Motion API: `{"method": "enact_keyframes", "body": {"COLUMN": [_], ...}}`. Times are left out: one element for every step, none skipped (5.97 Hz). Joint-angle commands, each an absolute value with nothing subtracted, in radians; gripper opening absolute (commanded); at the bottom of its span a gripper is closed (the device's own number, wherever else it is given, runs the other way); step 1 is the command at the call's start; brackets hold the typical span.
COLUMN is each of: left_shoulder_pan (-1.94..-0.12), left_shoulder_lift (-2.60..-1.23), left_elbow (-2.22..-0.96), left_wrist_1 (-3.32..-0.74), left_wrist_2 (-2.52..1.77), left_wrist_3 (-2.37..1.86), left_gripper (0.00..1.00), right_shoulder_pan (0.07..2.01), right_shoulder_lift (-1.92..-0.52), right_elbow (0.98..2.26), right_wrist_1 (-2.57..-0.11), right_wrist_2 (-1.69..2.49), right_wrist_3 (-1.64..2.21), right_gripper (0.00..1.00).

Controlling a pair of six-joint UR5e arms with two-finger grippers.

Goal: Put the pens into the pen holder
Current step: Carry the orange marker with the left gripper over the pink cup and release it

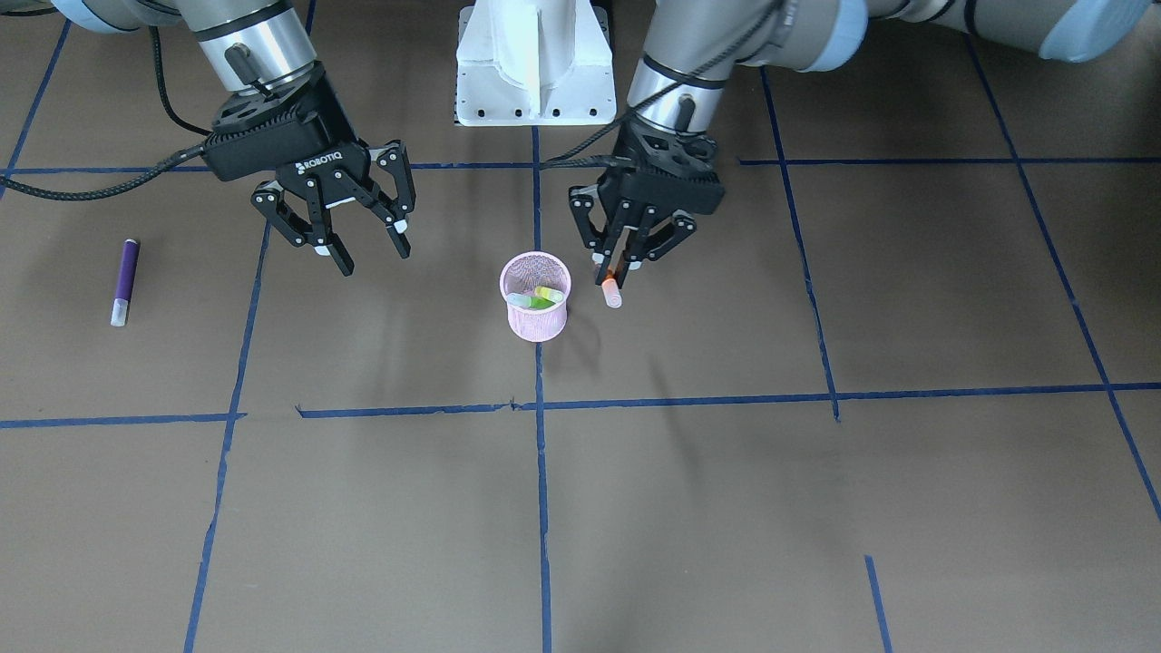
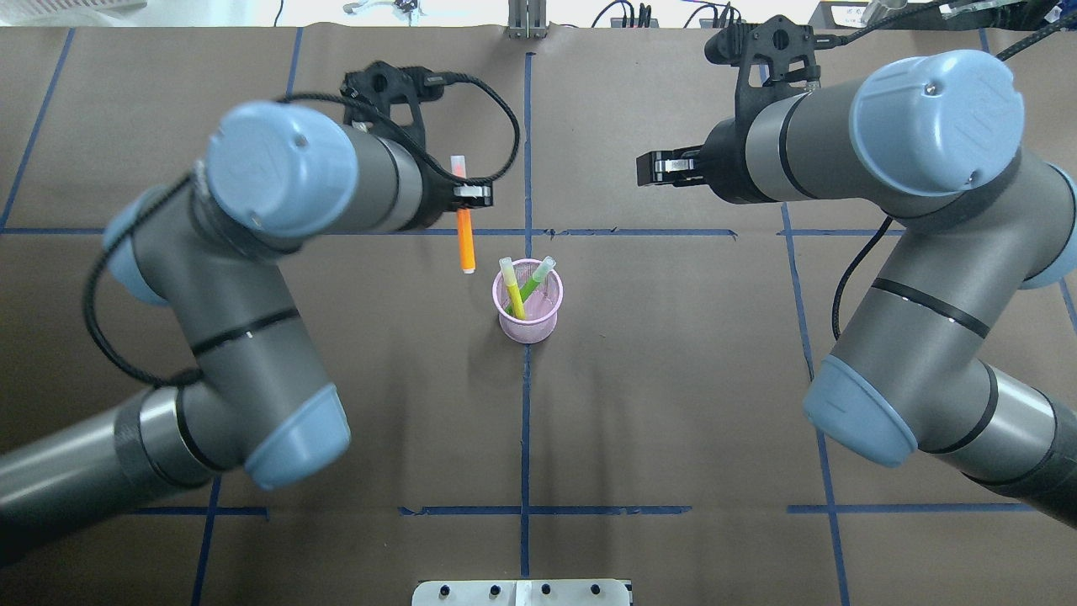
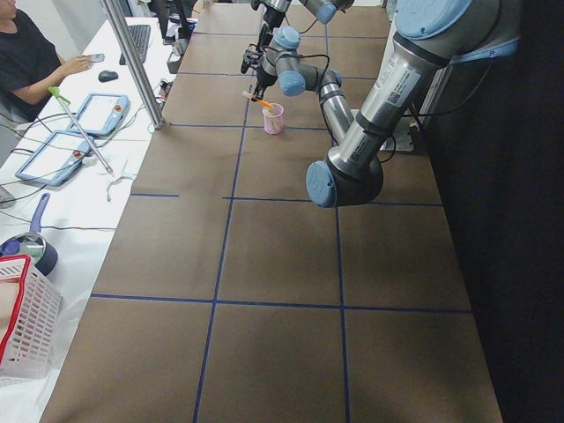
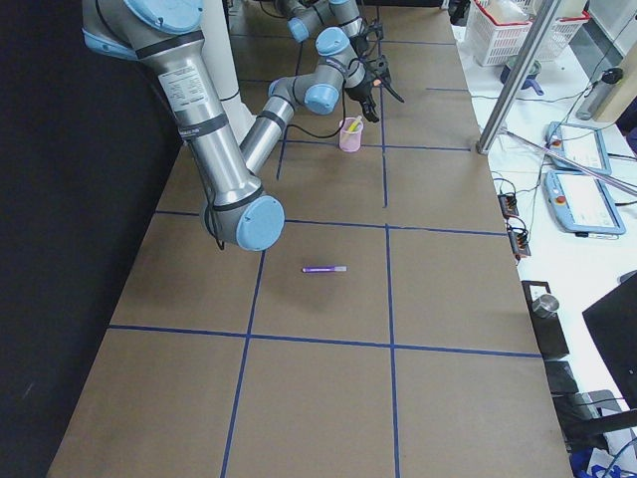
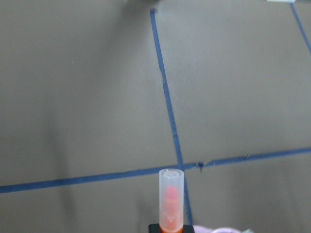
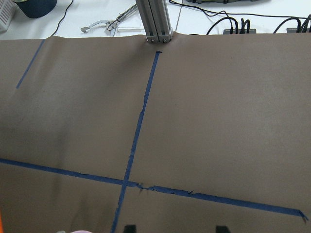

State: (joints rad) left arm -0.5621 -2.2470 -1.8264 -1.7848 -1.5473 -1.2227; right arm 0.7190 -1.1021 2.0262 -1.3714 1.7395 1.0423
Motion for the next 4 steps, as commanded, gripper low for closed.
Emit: {"method": "enact_keyframes", "body": {"left_shoulder_pan": [-0.468, -0.459, -0.427, -0.417], "left_shoulder_lift": [-2.253, -2.273, -2.295, -2.292], "left_elbow": [-1.806, -1.752, -1.712, -1.707], "left_wrist_1": [-1.856, -1.861, -1.879, -1.887], "left_wrist_2": [-1.373, -1.314, -1.252, -1.246], "left_wrist_3": [-1.297, -1.301, -1.305, -1.302], "left_gripper": [0.00, 0.00, 0.00, 0.01], "right_shoulder_pan": [0.719, 0.718, 0.718, 0.718], "right_shoulder_lift": [-1.109, -1.120, -1.121, -1.129], "right_elbow": [2.028, 2.031, 2.033, 2.034], "right_wrist_1": [-1.371, -1.371, -1.373, -1.373], "right_wrist_2": [1.740, 1.740, 1.740, 1.740], "right_wrist_3": [1.043, 1.043, 1.043, 1.043], "right_gripper": [0.63, 0.63, 0.63, 0.63]}}
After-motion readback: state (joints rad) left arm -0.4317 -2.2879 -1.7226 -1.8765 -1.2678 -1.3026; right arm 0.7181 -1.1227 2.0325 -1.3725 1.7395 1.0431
